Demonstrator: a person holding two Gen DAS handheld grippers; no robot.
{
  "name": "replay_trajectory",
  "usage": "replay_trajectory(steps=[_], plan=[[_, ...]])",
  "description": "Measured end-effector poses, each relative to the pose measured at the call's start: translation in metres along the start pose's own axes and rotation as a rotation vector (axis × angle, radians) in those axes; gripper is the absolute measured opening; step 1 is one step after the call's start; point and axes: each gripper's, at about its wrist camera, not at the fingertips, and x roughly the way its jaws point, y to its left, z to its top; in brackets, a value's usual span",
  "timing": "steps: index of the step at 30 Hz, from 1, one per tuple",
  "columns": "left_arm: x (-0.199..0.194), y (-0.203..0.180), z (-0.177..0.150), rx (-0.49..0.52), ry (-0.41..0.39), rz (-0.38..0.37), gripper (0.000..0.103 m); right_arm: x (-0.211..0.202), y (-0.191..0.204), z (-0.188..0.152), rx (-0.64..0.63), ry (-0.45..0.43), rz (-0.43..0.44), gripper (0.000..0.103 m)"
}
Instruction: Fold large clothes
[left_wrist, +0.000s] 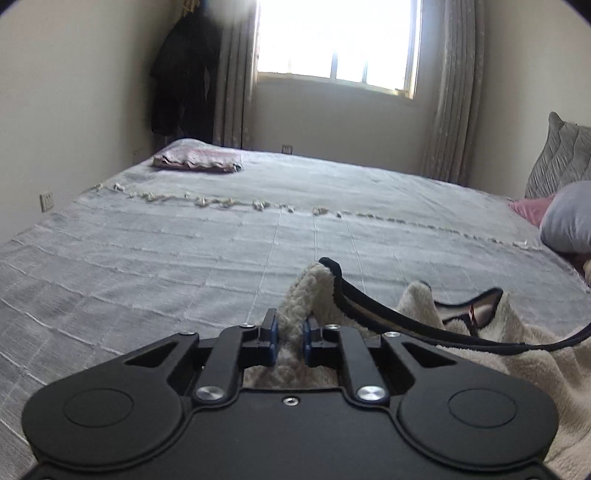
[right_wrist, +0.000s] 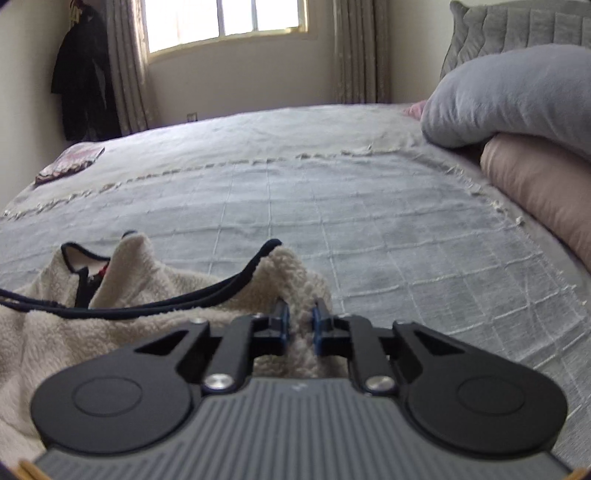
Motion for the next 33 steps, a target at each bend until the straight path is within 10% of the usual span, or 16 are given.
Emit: replay_trajectory(steps=[9,14,20,23,27,33], plan=[[0.044,-0.016,0.024,0.078,-0.167,0.123,0.014,0.021,0.027,0.049,-0.021,-0.162,-0.096,0.011],[0.115,-0.014,-0.012,0.163,-0.086,0.177,0.014,0.087,0.032,0.031,-0.026,-0.098,-0.109,0.012],[0.164,0.009,-0.013,0.033,0.134,0.162,0.02,0.144,-0.007,0.014,0.207,0.106,0.001,0.017],[0.158,-0.008,-0.016,0.1,0.131,0.208,0.028,0.143,-0.011,0.011,0.24,0.116,0.021,0.027],[0.123,-0.02,-0.009,0.143,0.088,0.252,0.062,0.103,-0.012,0.015,0.236,0.05,0.0,0.073],[0.045,-0.04,-0.003,0.115,0.111,0.014,0.069,0.027,0.013,0.007,0.068,0.003,0.132,0.075]])
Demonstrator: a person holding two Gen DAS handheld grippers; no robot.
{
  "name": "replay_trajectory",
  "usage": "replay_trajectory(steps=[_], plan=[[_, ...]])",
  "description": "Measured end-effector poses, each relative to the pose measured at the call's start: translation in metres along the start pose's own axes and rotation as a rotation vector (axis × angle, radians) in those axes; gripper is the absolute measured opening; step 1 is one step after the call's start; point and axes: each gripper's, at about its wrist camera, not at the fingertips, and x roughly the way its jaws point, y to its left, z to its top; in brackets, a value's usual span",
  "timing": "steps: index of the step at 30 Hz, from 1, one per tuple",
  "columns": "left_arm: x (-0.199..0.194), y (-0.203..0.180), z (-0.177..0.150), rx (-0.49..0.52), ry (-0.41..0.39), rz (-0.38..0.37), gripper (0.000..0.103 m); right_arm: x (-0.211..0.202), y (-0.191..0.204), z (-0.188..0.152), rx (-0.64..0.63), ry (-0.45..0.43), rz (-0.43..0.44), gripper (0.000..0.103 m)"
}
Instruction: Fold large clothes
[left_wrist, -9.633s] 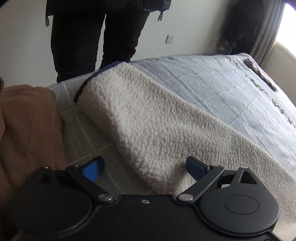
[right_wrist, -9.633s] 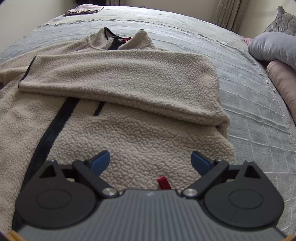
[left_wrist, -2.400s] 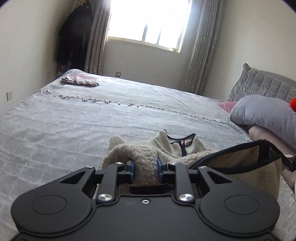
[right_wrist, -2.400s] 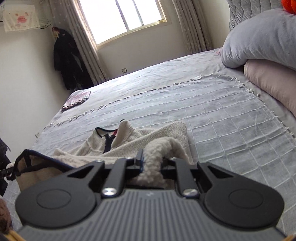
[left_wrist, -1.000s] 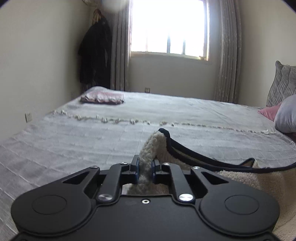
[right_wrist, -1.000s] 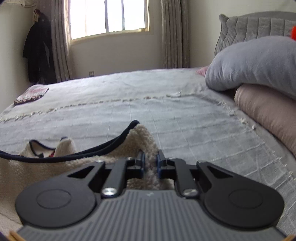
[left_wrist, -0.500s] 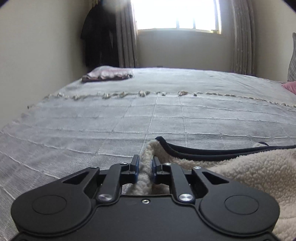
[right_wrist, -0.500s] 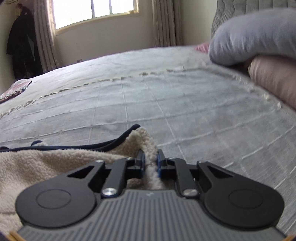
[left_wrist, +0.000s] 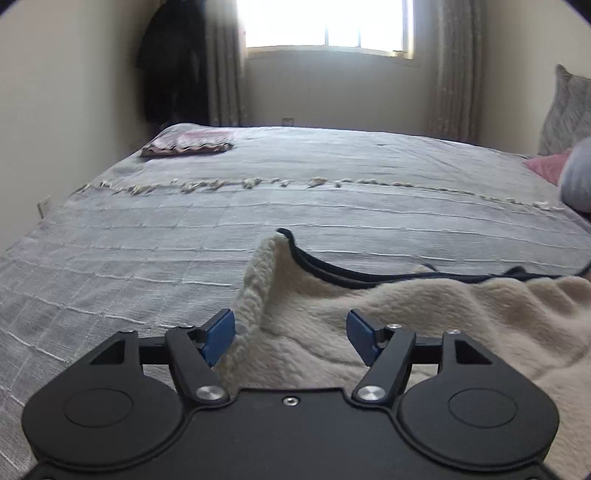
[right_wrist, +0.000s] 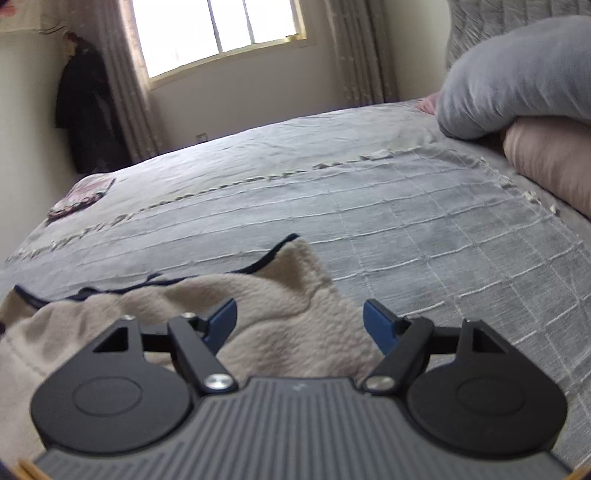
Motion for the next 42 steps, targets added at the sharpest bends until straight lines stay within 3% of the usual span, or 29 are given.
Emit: replay_trajectory(steps=[5,7,9,12,14,16,18,20,24,27,30,33,37,39,42], plan=[[-0.037,-0.039,-0.024,-0.001,0.006,-0.179,0.07,-0.022,0.056,-0.031,-0.127,0.022,0.09,0.075],[-0.035,-0.043,-0.042,0.032,0.028,-0.178,0.07,-0.021,0.065,-0.043,-0.157,0.051,0.066,0.075],[-0.025,-0.03,-0.065,0.103,0.035,-0.131,0.073,-0.02,0.056,-0.055,-0.185,0.077,0.016,0.075],[-0.034,0.01,-0.068,-0.003,0.047,-0.164,0.073,-0.033,0.017,-0.056,-0.104,0.091,0.007,0.075],[-0.051,0.025,-0.063,-0.036,0.063,-0.1,0.071,-0.053,0.002,-0.051,-0.054,0.104,0.025,0.076],[-0.072,0.042,-0.063,-0.066,0.075,-0.129,0.073,-0.074,-0.009,-0.048,-0.048,0.111,0.046,0.078],[-0.093,0.058,-0.066,-0.104,0.082,-0.152,0.09,-0.096,-0.02,-0.05,-0.034,0.105,0.087,0.089],[-0.111,0.071,-0.072,-0.133,0.093,-0.152,0.096,-0.115,-0.028,-0.051,-0.033,0.098,0.072,0.09],[-0.137,0.102,-0.088,-0.27,0.158,-0.17,0.099,-0.137,-0.047,-0.059,0.001,0.133,0.046,0.093],[-0.142,0.12,-0.108,-0.419,0.221,-0.241,0.099,-0.147,-0.062,-0.072,0.065,0.163,0.054,0.095],[-0.13,0.127,-0.13,-0.562,0.308,-0.322,0.099,-0.146,-0.073,-0.089,0.128,0.217,0.054,0.095],[-0.114,0.126,-0.144,-0.658,0.333,-0.35,0.097,-0.133,-0.079,-0.104,0.197,0.291,0.08,0.096],[-0.095,0.12,-0.145,-0.726,0.269,-0.357,0.094,-0.113,-0.08,-0.105,0.291,0.3,0.164,0.096],[-0.085,0.117,-0.144,-0.75,0.247,-0.338,0.082,-0.102,-0.081,-0.099,0.339,0.276,0.192,0.097],[-0.076,0.113,-0.145,-0.798,0.185,-0.302,0.068,-0.081,-0.085,-0.092,0.417,0.26,0.149,0.094]])
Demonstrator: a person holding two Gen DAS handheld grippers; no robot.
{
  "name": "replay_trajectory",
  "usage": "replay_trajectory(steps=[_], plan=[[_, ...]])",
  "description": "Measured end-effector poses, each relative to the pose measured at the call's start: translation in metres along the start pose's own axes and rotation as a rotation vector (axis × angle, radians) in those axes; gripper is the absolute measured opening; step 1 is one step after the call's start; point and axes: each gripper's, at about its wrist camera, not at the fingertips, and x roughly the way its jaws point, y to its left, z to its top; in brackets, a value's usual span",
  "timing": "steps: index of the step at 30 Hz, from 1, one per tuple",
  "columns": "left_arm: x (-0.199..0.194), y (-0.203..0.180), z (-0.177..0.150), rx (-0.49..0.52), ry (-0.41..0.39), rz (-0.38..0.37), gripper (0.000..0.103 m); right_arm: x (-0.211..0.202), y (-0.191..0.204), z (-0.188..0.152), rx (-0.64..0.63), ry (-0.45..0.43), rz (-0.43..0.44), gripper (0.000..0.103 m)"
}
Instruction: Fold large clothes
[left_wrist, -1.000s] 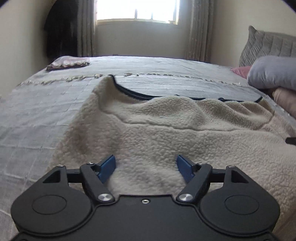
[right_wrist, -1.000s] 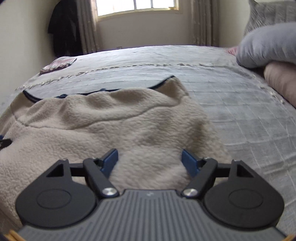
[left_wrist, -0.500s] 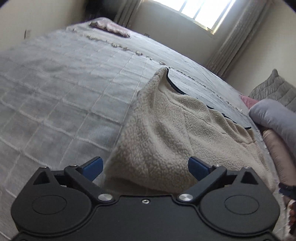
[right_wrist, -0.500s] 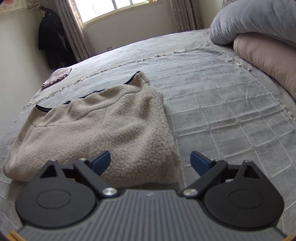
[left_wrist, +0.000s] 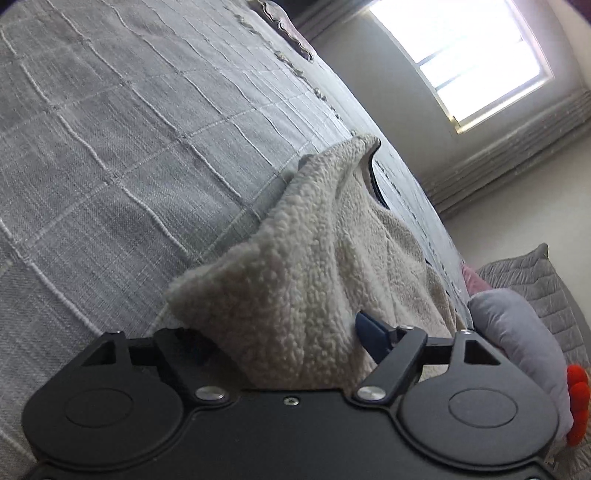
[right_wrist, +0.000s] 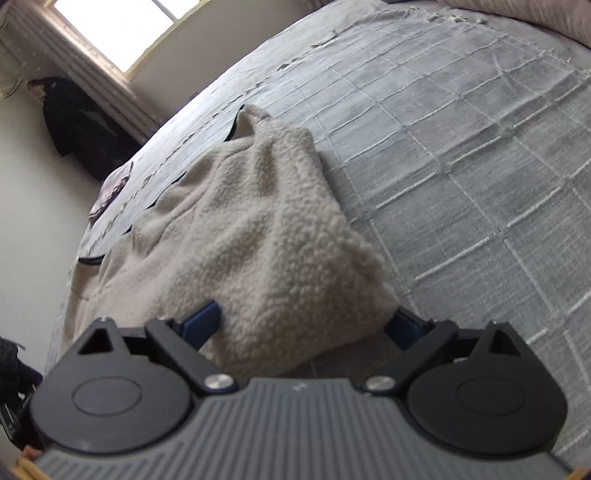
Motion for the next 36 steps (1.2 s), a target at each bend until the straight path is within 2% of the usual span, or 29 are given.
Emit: replay_trajectory(steps=[1,2,4,6,9,13,16,22,25,27,28,30,33,36], plan=[[0.002,-0.001,-0.001,-0.008,-0.027,0.008,0.065,0.005,-0.003,0.002,0.035,-0.024,0.0,0.086],[0.003,-0.003,-0.002,-0.007,-0.044,0.017,0.055,0.008,-0.007,0.002,0.077,-0.061,-0.012,0.078],[0.003,-0.012,-0.004,0.026,-0.058,0.051,0.047,0.01,-0.012,0.003,0.144,-0.11,-0.018,0.051],[-0.003,-0.027,-0.004,0.095,-0.067,0.082,0.037,0.004,-0.007,0.002,0.147,-0.131,-0.026,0.041],[-0.022,-0.043,-0.001,0.149,-0.078,0.077,0.034,-0.019,0.016,0.0,0.038,-0.151,-0.076,0.036],[-0.062,-0.052,-0.003,0.171,-0.064,0.082,0.034,-0.058,0.036,-0.006,-0.022,-0.133,-0.1,0.035],[-0.098,-0.05,-0.017,0.205,-0.033,0.082,0.034,-0.09,0.035,-0.027,-0.04,-0.094,-0.113,0.035],[-0.174,-0.022,-0.067,0.248,0.027,0.047,0.034,-0.154,0.012,-0.099,-0.063,-0.042,-0.113,0.035],[-0.208,0.001,-0.093,0.231,0.052,0.017,0.034,-0.181,-0.001,-0.134,-0.065,-0.021,-0.11,0.035],[-0.216,0.014,-0.109,0.234,0.064,0.021,0.037,-0.19,-0.006,-0.152,-0.093,0.005,-0.125,0.038],[-0.215,0.02,-0.115,0.229,0.075,0.026,0.04,-0.191,-0.004,-0.159,-0.121,0.021,-0.145,0.043],[-0.208,0.035,-0.121,0.18,0.069,0.027,0.047,-0.192,0.001,-0.168,-0.195,0.022,-0.207,0.05],[-0.197,0.046,-0.124,0.129,0.051,0.011,0.058,-0.202,0.016,-0.172,-0.276,-0.047,-0.256,0.066],[-0.184,0.052,-0.129,0.048,0.027,-0.011,0.061,-0.21,0.036,-0.175,-0.356,-0.122,-0.26,0.073]])
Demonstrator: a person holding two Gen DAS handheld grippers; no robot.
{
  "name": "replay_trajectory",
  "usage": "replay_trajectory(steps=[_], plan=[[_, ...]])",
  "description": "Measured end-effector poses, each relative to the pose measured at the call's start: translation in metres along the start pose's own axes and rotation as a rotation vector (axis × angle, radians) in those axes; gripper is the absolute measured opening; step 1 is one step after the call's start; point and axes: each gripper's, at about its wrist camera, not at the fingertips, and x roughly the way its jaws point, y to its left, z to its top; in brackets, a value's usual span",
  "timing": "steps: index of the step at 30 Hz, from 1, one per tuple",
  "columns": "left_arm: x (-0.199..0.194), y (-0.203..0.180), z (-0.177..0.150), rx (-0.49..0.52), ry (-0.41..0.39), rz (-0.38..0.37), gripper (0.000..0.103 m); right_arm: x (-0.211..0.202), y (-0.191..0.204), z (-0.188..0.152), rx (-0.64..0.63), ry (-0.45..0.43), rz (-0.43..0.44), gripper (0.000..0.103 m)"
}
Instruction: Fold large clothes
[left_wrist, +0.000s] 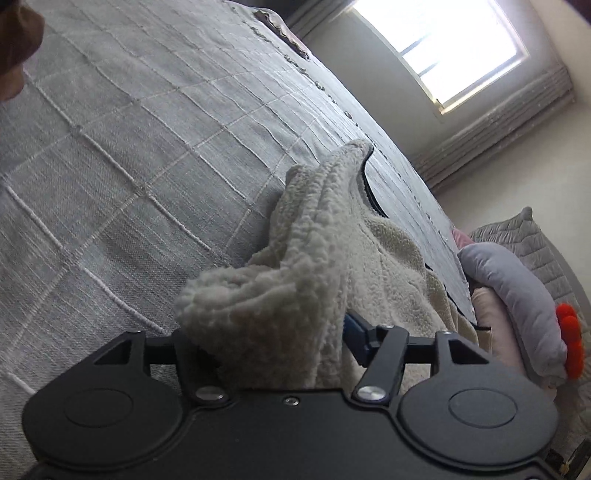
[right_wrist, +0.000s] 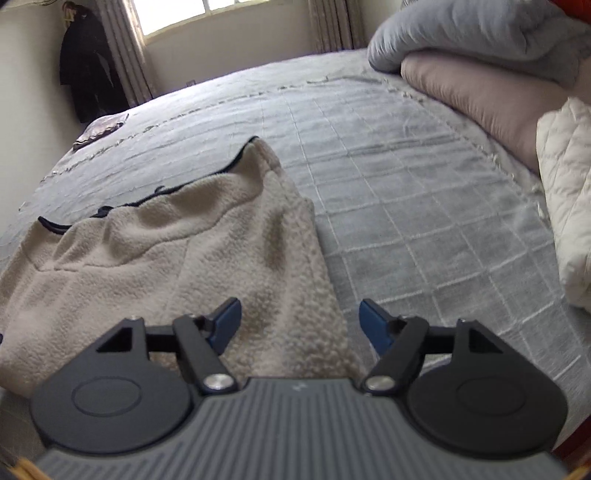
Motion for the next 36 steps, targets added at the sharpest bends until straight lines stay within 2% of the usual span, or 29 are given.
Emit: replay_trajectory(steps=[2,4,6,9,12,16,18,22,26,31,34,36], plan=[[0.008,0.003,-0.004,-0.038,-0.035,-0.01,0.063,-0.002,0.013,0.001,-0.036,-0.028,0.015,0.074],[0.01,0.001,-0.005,-0.042,-0.072,-0.007,0.06,0.0,0.03,0.002,-0.095,-0.052,0.057,0.074],[0.005,-0.013,-0.006,0.012,-0.114,0.015,0.047,0.002,0.051,0.002,-0.158,-0.064,0.118,0.074],[-0.006,-0.038,-0.007,0.114,-0.172,0.036,0.041,0.009,0.084,-0.001,-0.238,-0.07,0.218,0.073],[-0.017,-0.058,-0.011,0.177,-0.23,0.045,0.039,0.021,0.115,-0.006,-0.295,-0.032,0.311,0.054],[-0.033,-0.082,-0.017,0.266,-0.301,0.038,0.039,0.034,0.148,-0.017,-0.343,0.017,0.418,0.042],[-0.041,-0.096,-0.02,0.315,-0.328,0.027,0.038,0.041,0.158,-0.02,-0.348,0.054,0.451,0.039],[-0.053,-0.128,-0.03,0.448,-0.368,-0.019,0.038,0.059,0.168,-0.025,-0.347,0.11,0.461,0.038],[-0.059,-0.169,-0.045,0.568,-0.374,-0.099,0.038,0.078,0.174,-0.026,-0.345,0.177,0.452,0.038],[-0.043,-0.22,-0.076,0.676,-0.321,-0.19,0.038,0.082,0.192,-0.027,-0.414,0.184,0.415,0.038],[-0.031,-0.245,-0.095,0.746,-0.312,-0.197,0.038,0.078,0.181,-0.023,-0.388,0.181,0.462,0.037],[-0.024,-0.257,-0.105,0.781,-0.295,-0.201,0.038,0.071,0.153,-0.014,-0.309,0.185,0.531,0.039]])
